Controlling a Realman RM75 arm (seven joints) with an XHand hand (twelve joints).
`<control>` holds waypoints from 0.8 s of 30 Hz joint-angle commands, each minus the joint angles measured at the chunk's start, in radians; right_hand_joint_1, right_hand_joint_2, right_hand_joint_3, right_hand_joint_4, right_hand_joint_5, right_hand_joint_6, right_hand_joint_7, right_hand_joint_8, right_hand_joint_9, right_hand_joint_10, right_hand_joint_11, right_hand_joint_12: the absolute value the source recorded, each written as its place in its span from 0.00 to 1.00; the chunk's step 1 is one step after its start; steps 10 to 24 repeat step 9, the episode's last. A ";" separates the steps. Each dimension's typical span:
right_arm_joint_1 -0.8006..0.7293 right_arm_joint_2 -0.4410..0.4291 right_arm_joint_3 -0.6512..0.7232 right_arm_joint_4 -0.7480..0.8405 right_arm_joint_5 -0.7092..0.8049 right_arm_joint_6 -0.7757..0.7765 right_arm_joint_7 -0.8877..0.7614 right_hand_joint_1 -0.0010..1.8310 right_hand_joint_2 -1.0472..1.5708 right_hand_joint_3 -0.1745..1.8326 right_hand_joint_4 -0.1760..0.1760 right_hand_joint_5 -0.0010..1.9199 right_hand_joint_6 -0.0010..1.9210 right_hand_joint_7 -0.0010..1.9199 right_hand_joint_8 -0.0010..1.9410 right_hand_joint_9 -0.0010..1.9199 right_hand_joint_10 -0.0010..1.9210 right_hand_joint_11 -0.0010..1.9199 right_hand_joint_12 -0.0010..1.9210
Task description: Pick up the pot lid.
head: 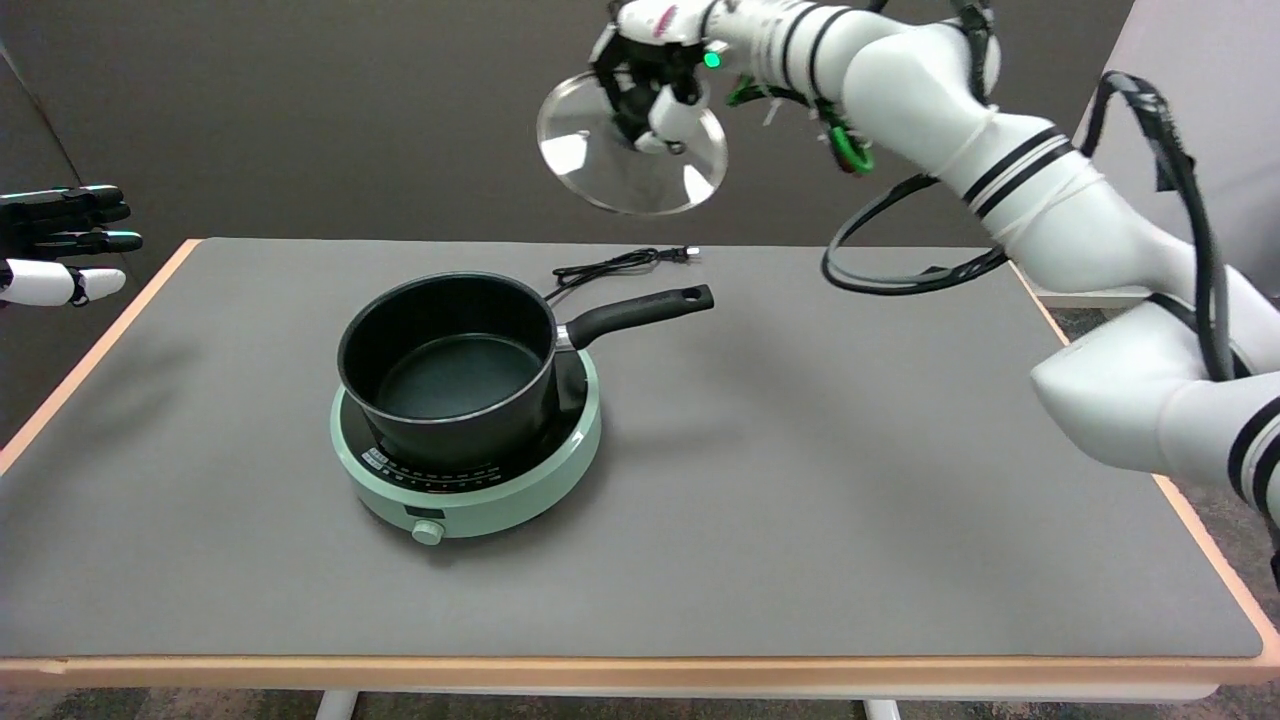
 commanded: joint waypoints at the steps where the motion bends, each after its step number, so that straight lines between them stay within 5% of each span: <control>1: -0.063 0.170 0.125 0.002 -0.055 -0.099 -0.002 0.74 0.73 0.38 1.00 0.36 0.67 0.48 0.65 0.44 0.75 0.34 0.78; 9: -0.198 0.242 0.264 0.103 -0.051 -0.217 -0.026 0.74 0.73 0.38 1.00 0.35 0.67 0.48 0.65 0.44 0.75 0.34 0.78; 24: -0.198 0.242 0.264 0.103 -0.051 -0.217 -0.026 0.74 0.73 0.38 1.00 0.35 0.67 0.48 0.65 0.44 0.75 0.34 0.78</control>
